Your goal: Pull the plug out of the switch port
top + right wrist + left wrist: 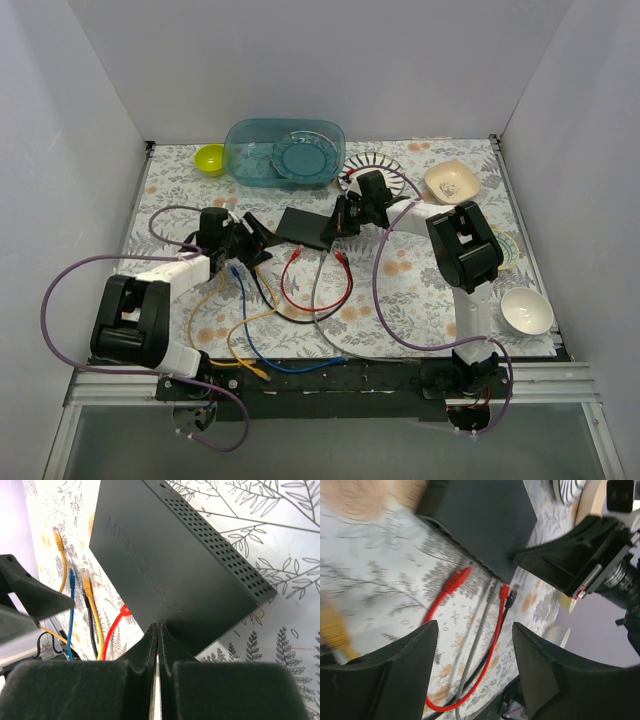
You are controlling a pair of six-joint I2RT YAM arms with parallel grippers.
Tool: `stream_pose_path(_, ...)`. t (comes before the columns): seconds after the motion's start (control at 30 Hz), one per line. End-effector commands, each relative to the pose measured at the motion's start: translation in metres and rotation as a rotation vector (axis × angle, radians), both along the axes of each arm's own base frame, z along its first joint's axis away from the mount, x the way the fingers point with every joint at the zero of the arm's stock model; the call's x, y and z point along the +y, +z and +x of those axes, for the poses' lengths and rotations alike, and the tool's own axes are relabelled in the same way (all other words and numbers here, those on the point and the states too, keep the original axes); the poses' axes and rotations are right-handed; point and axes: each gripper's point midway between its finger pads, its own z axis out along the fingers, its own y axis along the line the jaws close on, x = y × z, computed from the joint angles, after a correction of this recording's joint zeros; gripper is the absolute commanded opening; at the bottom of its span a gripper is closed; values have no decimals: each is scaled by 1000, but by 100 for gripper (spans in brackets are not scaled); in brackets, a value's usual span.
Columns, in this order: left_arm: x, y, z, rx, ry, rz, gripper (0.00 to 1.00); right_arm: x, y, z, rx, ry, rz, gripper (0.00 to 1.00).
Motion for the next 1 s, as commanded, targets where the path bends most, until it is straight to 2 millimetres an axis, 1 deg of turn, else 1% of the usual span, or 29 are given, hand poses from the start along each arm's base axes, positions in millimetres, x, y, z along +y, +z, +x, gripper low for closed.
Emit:
stream_pose_path(0.0, -58, 26, 5, -103, -175, -79, 58, -28, -42, -20, 80, -29, -158, 4)
stream_pose_path(0.03, -75, 29, 1, -117, -217, -94, 57, -29, -44, -22, 86, -30, -162, 4)
stream_pose_path(0.1, -91, 24, 0, -107, -252, -108, 55, -30, -45, -21, 86, -36, -160, 4)
stream_pose_path(0.13, -103, 23, -5, -105, -281, -116, 53, -30, -45, -22, 90, -35, -161, 4)
stream_pose_path(0.17, -107, 13, -4, -80, -288, -113, 53, -29, -45, -21, 85, -37, -160, 4)
stream_pose_path(0.23, -114, 3, -5, -67, -304, -112, 51, -29, -44, -21, 88, -40, -157, 4)
stream_pose_path(0.27, -114, -4, -5, -50, -301, -107, 49, -29, -45, -21, 90, -41, -159, 4)
stream_pose_path(0.3, -114, -18, -5, -23, -300, -102, 48, -29, -45, -21, 91, -41, -158, 4)
stream_pose_path(0.37, -114, -30, -4, -3, -307, -85, 44, -28, -43, -20, 86, -42, -153, 4)
stream_pose_path(0.4, -114, -39, -2, 20, -302, -72, 43, -29, -43, -19, 87, -43, -154, 4)
stream_pose_path(0.5, -113, -52, 4, 40, -289, -41, 41, -27, -41, -19, 84, -39, -151, 4)
stream_pose_path(0.6, -113, -59, 8, 54, -287, -26, 40, -27, -41, -19, 87, -40, -151, 4)
stream_pose_path(0.73, -114, -69, 17, 70, -274, 0, 40, -26, -42, -20, 90, -39, -146, 4)
stream_pose_path(0.97, -110, -84, 21, 104, -259, 43, 36, -24, -42, -19, 92, -36, -141, 4)
